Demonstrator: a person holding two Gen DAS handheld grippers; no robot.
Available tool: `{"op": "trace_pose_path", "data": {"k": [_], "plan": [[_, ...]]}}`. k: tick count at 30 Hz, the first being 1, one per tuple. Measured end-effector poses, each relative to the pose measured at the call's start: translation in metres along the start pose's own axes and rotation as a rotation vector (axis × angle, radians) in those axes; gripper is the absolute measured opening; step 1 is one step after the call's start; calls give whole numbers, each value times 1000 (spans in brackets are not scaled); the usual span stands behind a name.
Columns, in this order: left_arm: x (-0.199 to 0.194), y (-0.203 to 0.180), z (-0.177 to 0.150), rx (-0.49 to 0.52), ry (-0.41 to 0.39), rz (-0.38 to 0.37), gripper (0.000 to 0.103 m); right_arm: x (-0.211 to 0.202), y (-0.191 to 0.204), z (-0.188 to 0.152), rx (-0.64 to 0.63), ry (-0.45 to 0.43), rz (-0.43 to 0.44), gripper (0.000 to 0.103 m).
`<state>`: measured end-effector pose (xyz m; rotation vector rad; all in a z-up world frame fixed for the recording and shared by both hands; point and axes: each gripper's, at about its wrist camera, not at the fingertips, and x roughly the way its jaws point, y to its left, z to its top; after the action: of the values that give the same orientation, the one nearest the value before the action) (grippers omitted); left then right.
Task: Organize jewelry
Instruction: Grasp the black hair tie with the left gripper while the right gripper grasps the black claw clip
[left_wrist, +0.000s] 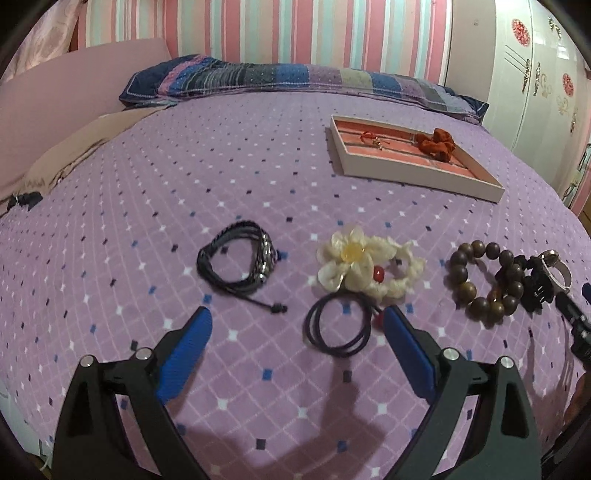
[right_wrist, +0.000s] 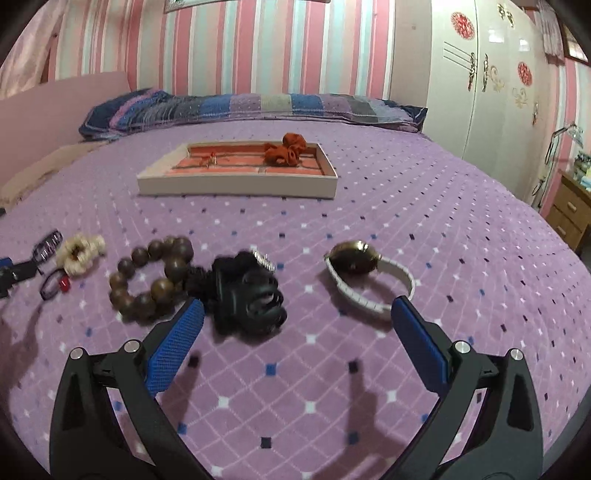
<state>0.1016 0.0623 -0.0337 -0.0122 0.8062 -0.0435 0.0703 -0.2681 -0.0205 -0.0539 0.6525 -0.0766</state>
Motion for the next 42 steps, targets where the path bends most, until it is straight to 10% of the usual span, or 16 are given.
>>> {"op": "trace_pose_path", "data": {"k": [16,42], "plan": [[12,-7,-5,25,2,-9,90,22,2,-4,14,35,12,98],[33,-35,-11,117,51,-38,39,40,-1,0,59,92,89,80]]}}
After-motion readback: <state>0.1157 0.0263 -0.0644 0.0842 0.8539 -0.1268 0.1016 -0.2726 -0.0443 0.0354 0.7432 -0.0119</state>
